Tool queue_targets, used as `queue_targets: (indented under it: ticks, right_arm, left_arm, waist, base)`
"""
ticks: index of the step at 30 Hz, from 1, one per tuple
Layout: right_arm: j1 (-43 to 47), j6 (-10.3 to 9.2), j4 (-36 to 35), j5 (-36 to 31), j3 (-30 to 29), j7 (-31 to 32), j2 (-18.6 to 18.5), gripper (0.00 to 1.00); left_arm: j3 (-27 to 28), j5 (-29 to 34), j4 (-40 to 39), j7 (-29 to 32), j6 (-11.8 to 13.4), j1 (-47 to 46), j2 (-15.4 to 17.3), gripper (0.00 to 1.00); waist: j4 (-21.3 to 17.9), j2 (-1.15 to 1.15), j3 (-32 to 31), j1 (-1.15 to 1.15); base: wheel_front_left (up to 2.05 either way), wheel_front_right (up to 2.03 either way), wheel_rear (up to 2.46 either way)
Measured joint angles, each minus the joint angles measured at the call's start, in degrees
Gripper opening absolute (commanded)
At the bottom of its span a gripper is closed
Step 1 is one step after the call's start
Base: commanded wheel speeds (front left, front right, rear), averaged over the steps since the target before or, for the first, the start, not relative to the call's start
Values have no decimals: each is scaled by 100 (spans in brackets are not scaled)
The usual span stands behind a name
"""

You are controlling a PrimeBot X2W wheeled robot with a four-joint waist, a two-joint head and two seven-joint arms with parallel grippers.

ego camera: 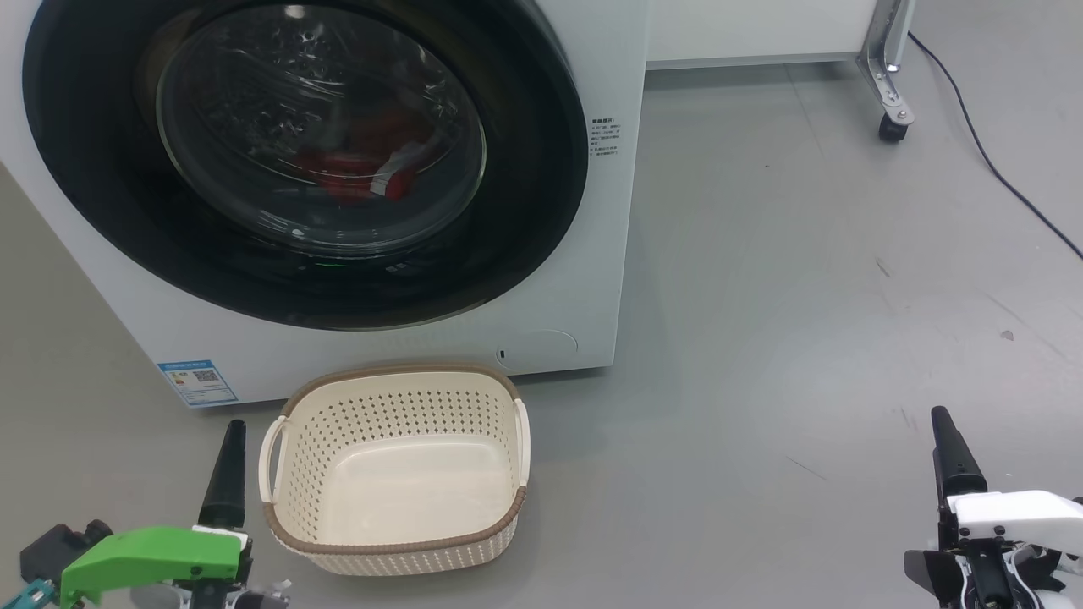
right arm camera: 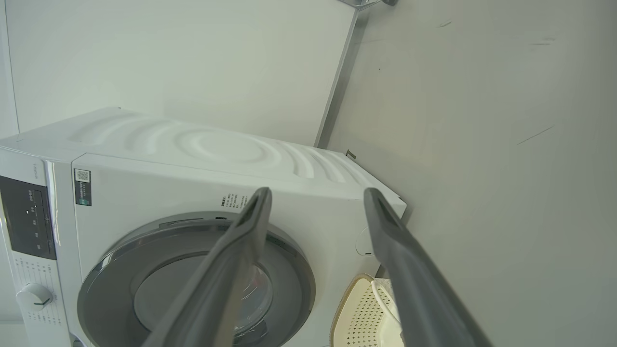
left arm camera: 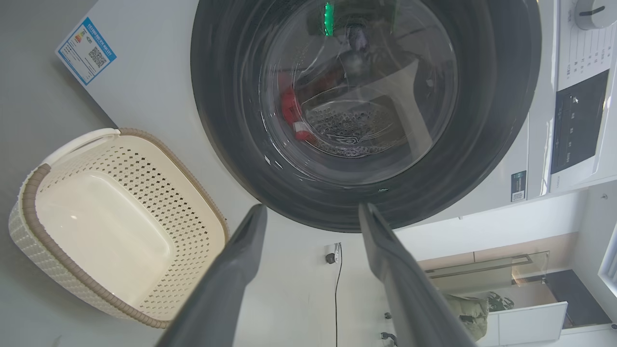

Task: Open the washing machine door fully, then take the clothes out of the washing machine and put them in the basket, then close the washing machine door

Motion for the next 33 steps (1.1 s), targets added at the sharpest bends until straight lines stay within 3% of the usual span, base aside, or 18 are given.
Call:
queue_targets:
  ticks: [13,33]
  right_arm:
    - [-32,-2,-38,-1335,407,-307,-389,100]
    - [-147,-355,-158,-3526,1190,-703,-672,100]
  left_arm:
    - [-323,1127,10,-238,10,-52,159,100]
    - [-735,3505,-174,-631,502,-191,280,100]
  waist:
    - [-1,0,-3,0]
    - [11,0,16,0]
  base:
    - [0,0,0]
    - [0,0,0]
